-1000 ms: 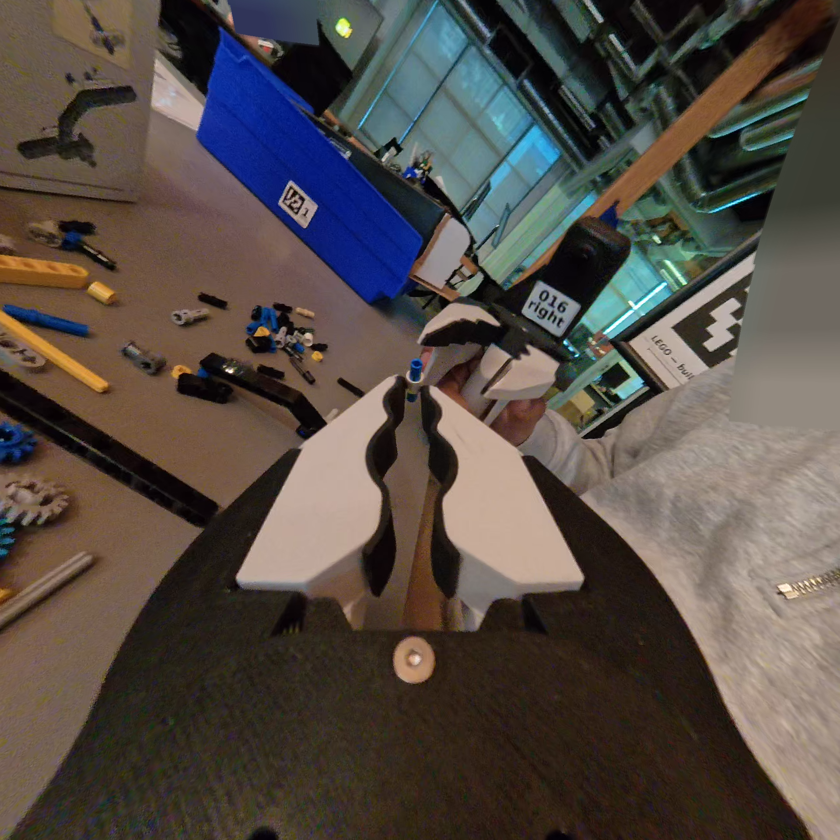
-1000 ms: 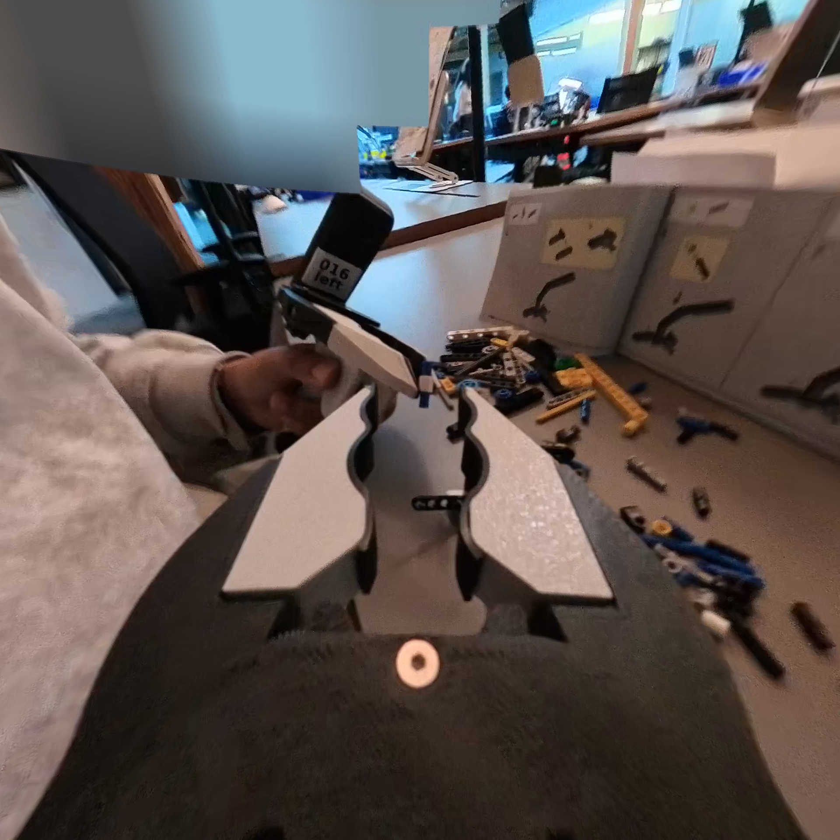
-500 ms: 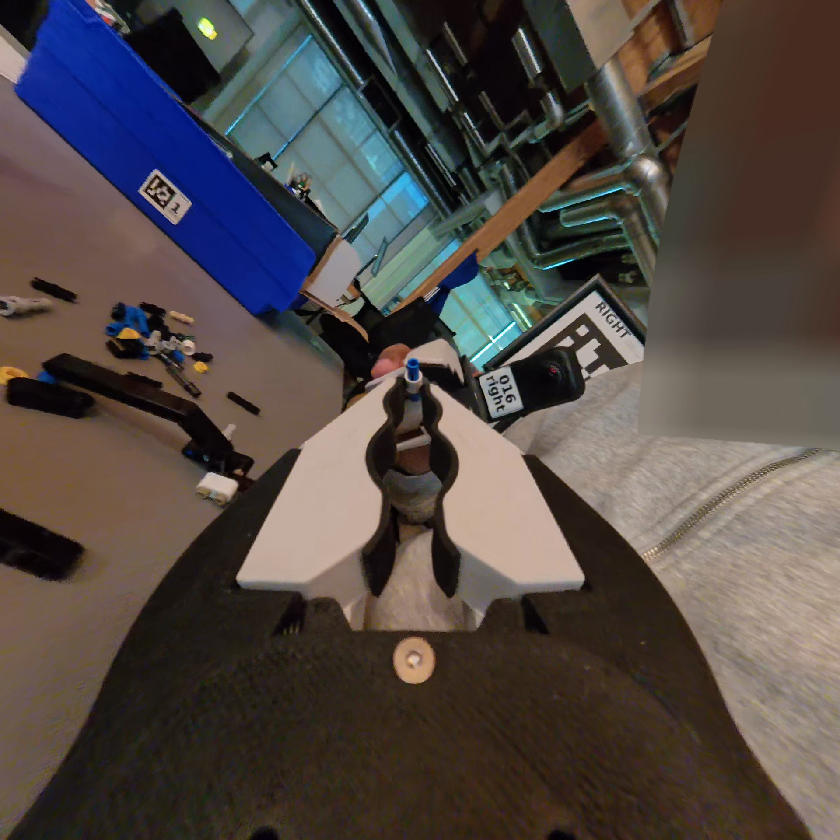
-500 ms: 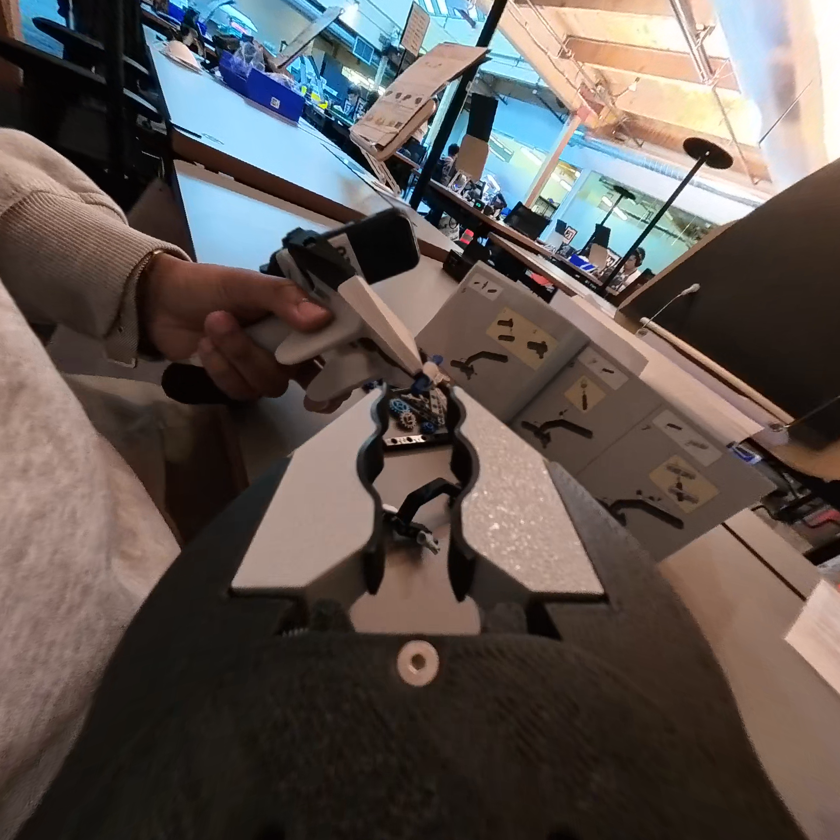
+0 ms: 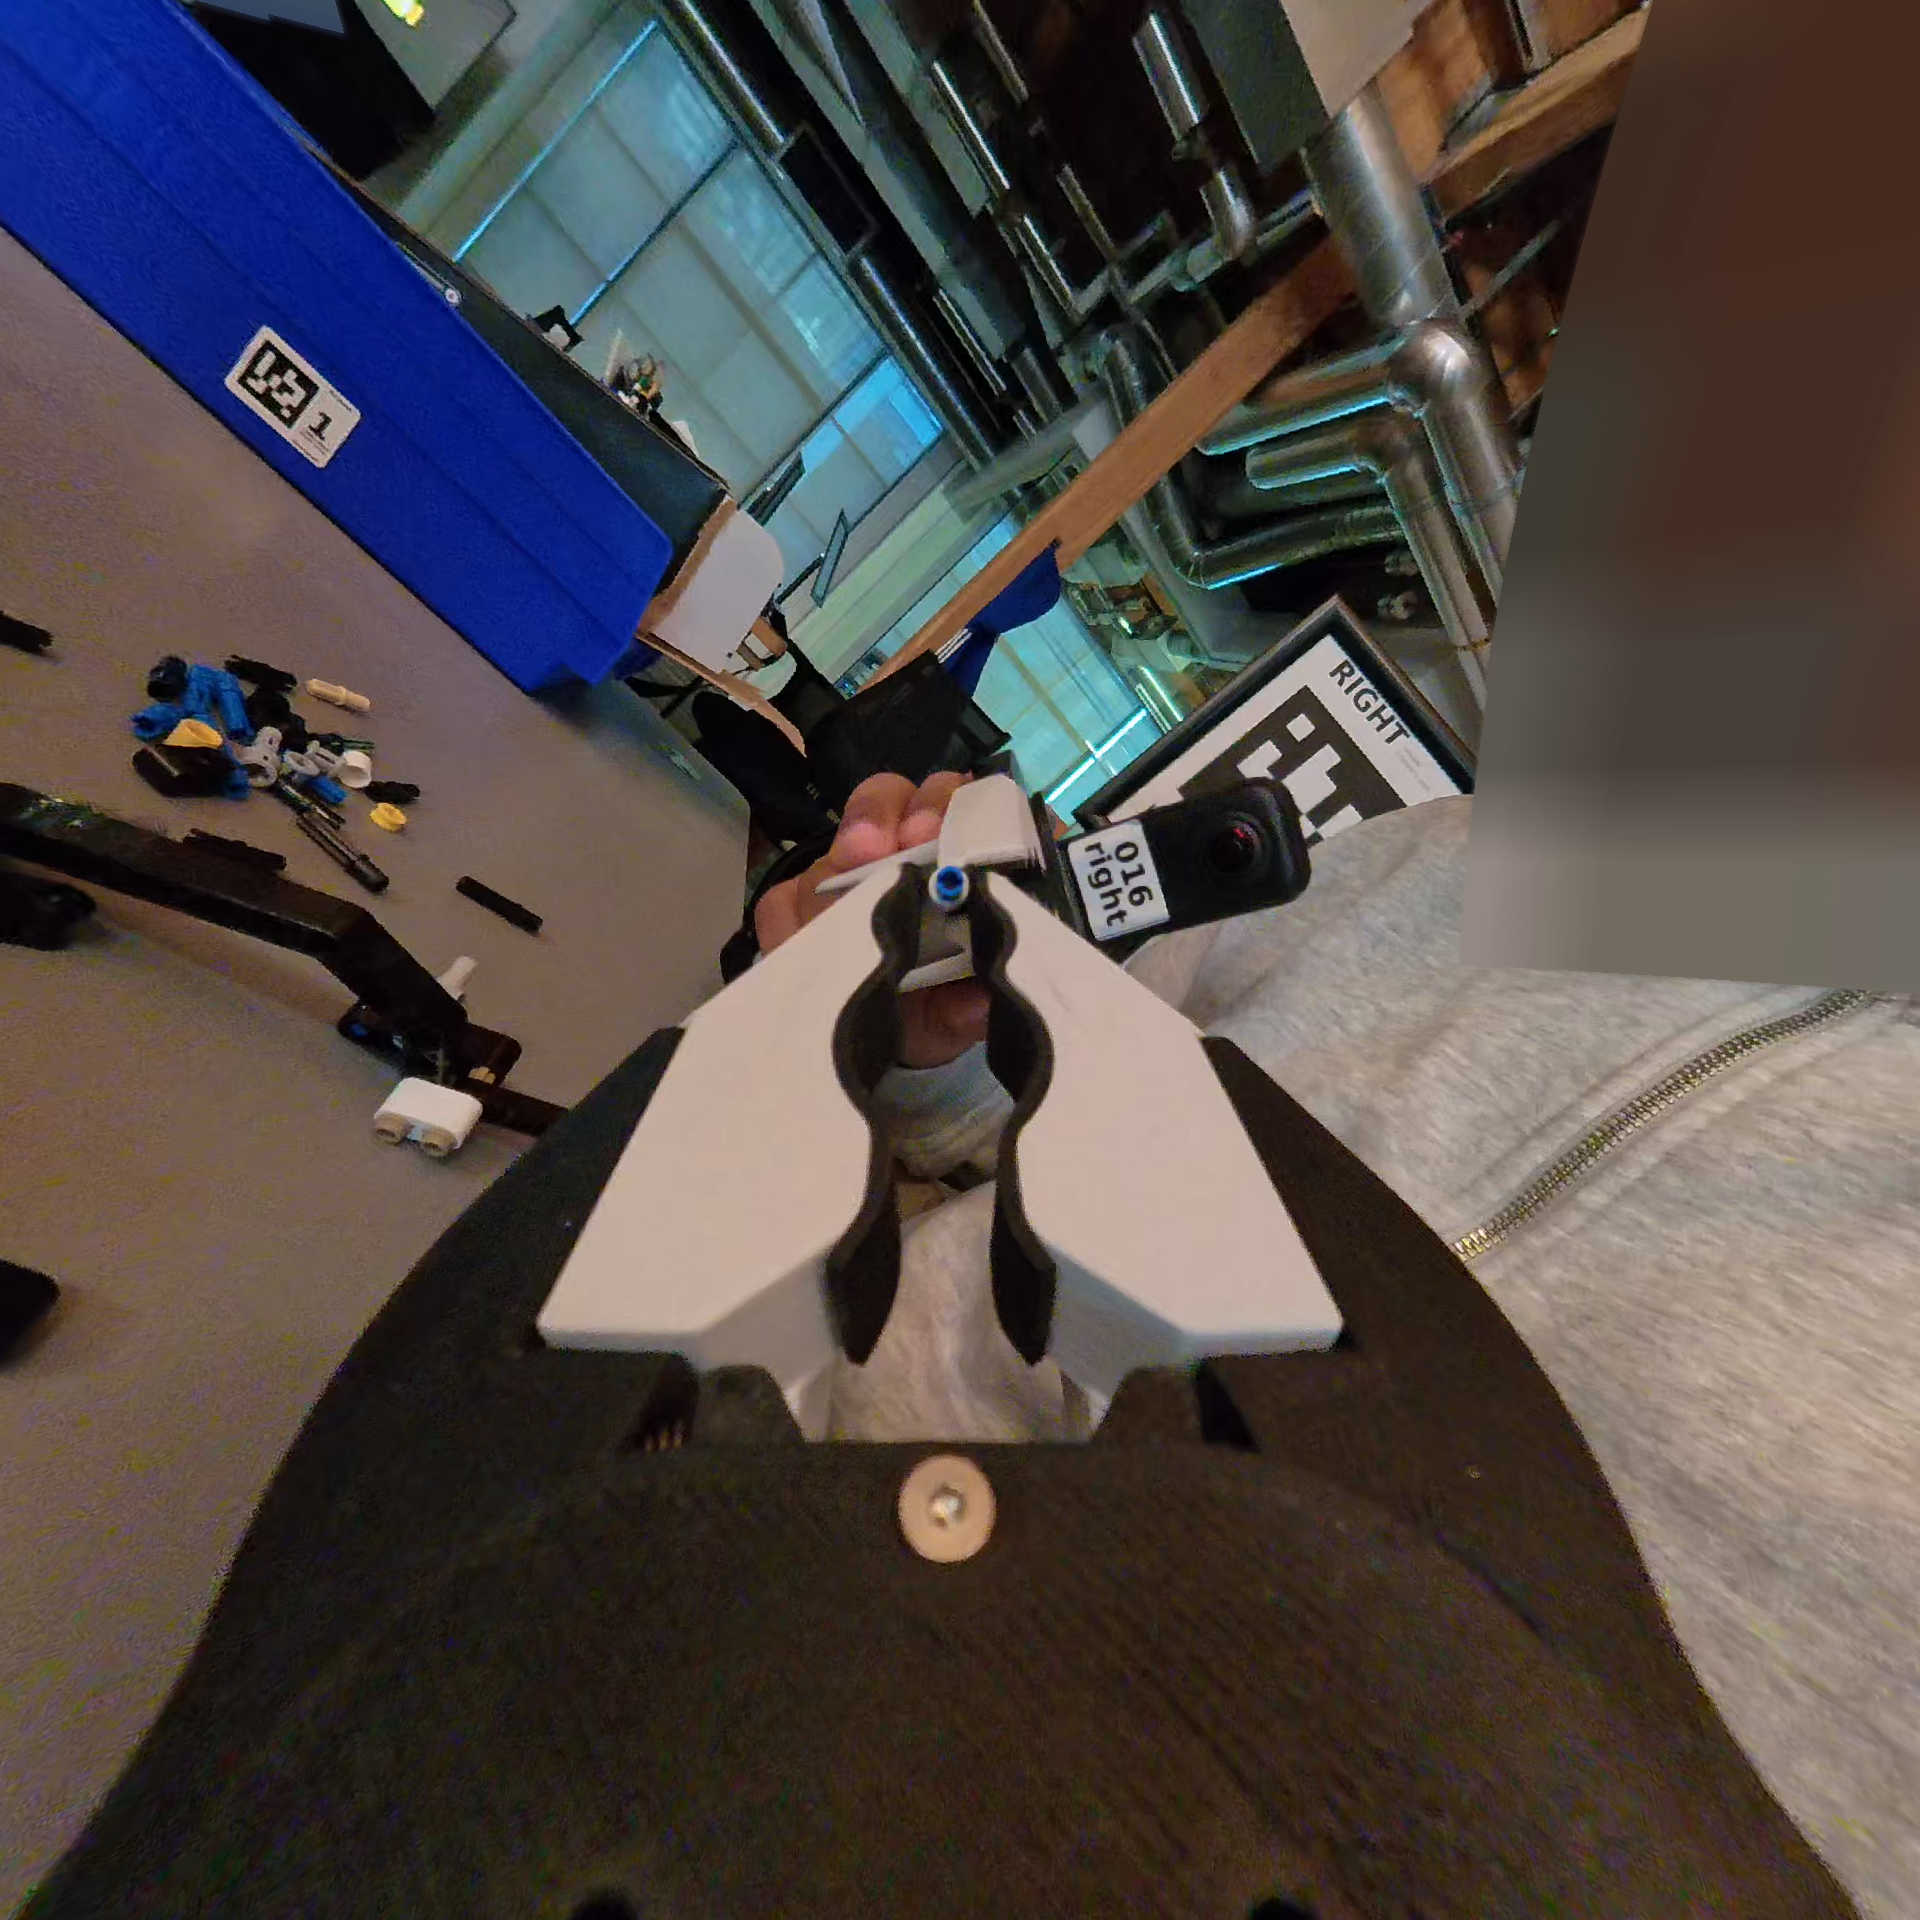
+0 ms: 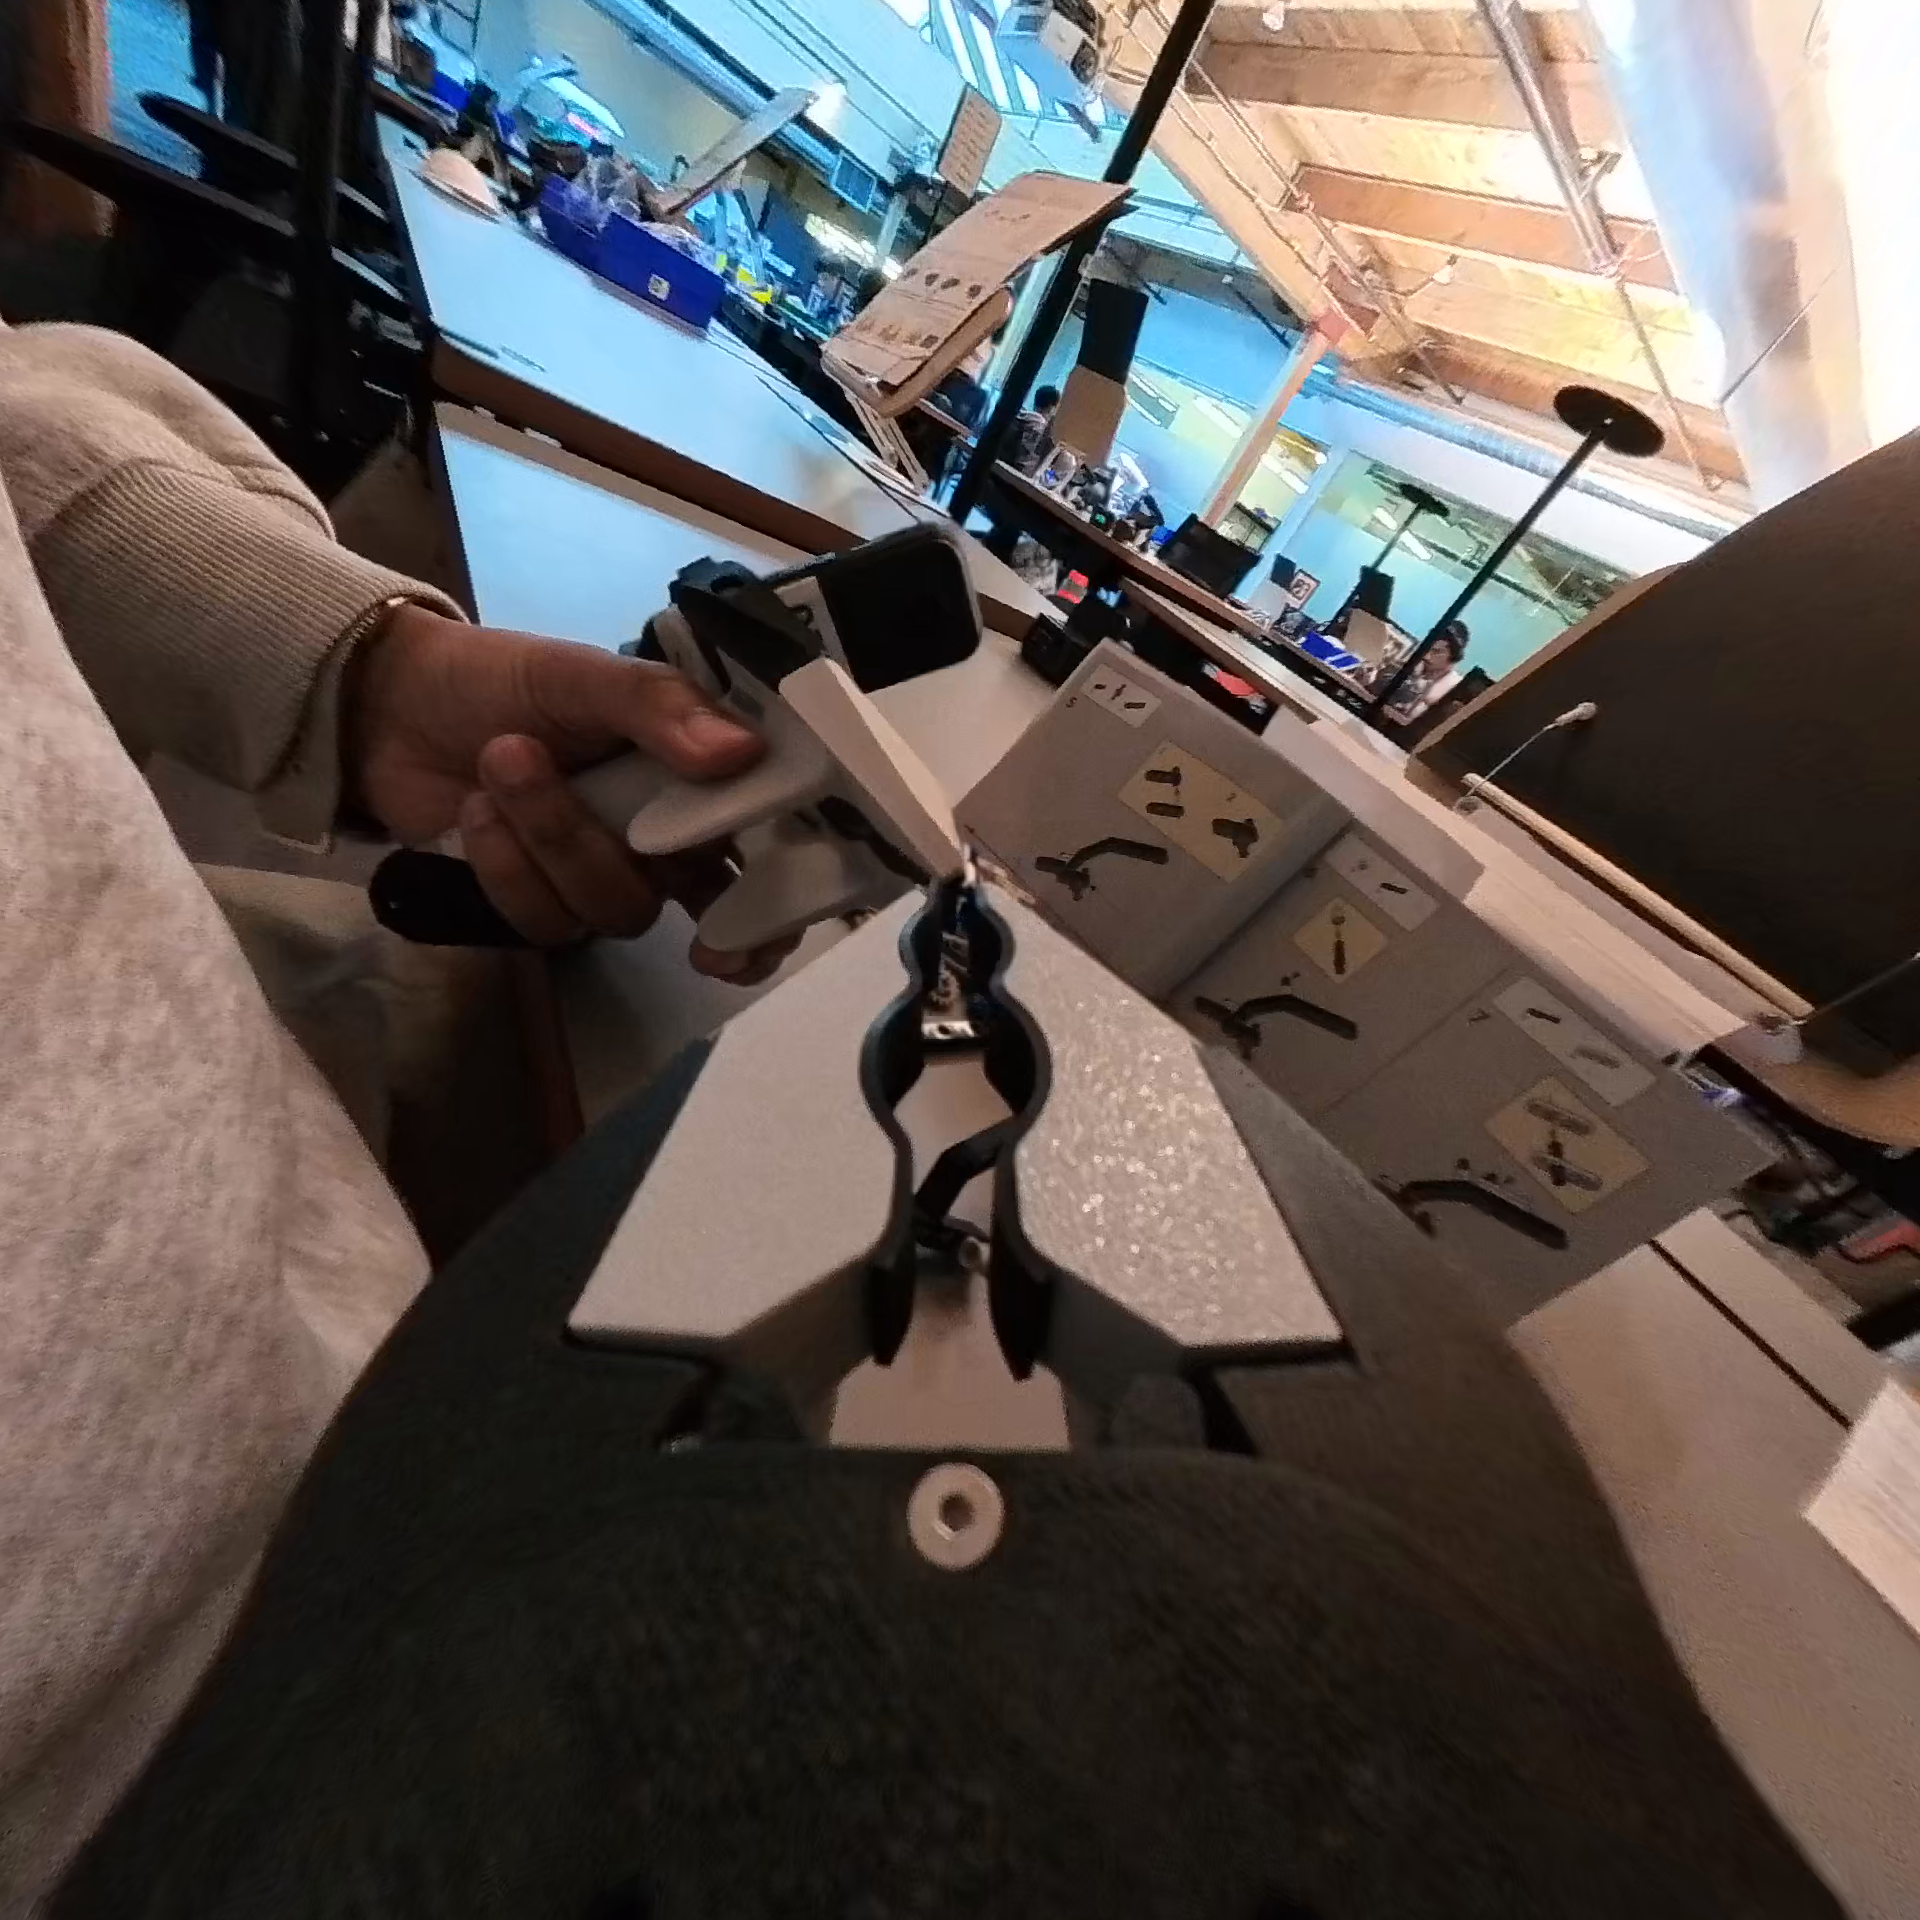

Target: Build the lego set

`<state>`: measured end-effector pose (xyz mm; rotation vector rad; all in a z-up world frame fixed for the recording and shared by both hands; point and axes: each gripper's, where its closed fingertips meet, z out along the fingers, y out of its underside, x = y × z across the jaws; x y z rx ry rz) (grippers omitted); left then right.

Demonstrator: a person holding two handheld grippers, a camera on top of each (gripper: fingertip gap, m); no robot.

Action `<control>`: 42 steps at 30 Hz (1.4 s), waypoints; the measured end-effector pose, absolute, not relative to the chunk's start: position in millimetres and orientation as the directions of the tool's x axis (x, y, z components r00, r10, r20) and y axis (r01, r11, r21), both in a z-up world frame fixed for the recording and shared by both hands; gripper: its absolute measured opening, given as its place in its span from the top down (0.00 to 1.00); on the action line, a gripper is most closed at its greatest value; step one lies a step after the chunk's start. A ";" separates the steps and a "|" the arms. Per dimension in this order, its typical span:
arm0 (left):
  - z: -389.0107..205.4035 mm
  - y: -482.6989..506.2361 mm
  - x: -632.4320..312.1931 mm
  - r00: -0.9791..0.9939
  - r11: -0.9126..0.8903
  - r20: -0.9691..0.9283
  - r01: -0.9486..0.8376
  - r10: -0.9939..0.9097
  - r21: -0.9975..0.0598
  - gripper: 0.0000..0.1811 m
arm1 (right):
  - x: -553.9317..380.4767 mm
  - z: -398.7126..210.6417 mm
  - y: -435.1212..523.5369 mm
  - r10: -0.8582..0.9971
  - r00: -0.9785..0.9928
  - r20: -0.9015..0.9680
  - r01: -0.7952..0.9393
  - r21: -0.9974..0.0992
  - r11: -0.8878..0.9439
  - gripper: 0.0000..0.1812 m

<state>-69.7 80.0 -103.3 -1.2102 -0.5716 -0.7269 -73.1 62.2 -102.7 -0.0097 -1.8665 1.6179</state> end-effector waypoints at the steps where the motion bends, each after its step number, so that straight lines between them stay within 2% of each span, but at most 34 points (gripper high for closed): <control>1: -103.5 79.9 -70.3 0.652 0.186 0.735 0.758 -0.186 -0.625 0.93 | -72.3 -101.6 62.7 0.410 -0.795 0.448 -0.391 -0.894 0.218 0.99; 16: -106.1 85.0 -60.9 0.665 0.127 0.721 0.746 -0.196 -0.654 0.89 | -61.9 -95.1 77.3 0.213 -0.970 0.119 -0.114 -0.993 0.037 0.99; 24: -110.4 89.2 -54.7 0.662 0.076 0.724 0.746 -0.194 -0.662 0.91 | -58.5 -107.9 74.0 0.172 -0.974 0.145 -0.125 -0.984 0.125 0.99; 26: -110.3 89.6 -53.6 0.670 0.074 0.717 0.738 -0.193 -0.670 0.95 | -58.8 -108.5 74.1 0.174 -0.973 0.153 -0.132 -0.983 0.129 0.99; 32: -109.1 88.8 -56.4 0.693 0.094 0.700 0.719 -0.172 -0.689 0.96 | -61.9 -106.7 74.8 0.202 -0.966 0.163 -0.147 -0.985 0.093 0.98; 35: -105.6 82.2 -69.3 0.724 0.160 0.681 0.689 -0.107 -0.707 0.97 | -78.2 -102.7 78.1 0.325 -0.934 0.147 -0.138 -0.989 0.052 0.82; 37: -103.2 74.1 -83.4 0.715 0.229 0.697 0.690 -0.065 -0.687 0.97 | -90.6 -103.8 78.8 0.377 -0.925 0.048 -0.036 -0.999 0.038 0.77; 39: -103.5 65.1 -97.2 0.692 0.290 0.722 0.696 -0.028 -0.656 0.97 | -109.9 -110.0 80.3 0.460 -0.880 -0.120 0.138 -0.990 0.006 0.75; 42: -109.2 57.9 -109.5 0.670 0.321 0.742 0.696 0.031 -0.642 0.97 | -125.8 -132.2 76.6 0.496 -0.786 -0.369 0.419 -0.908 -0.011 0.72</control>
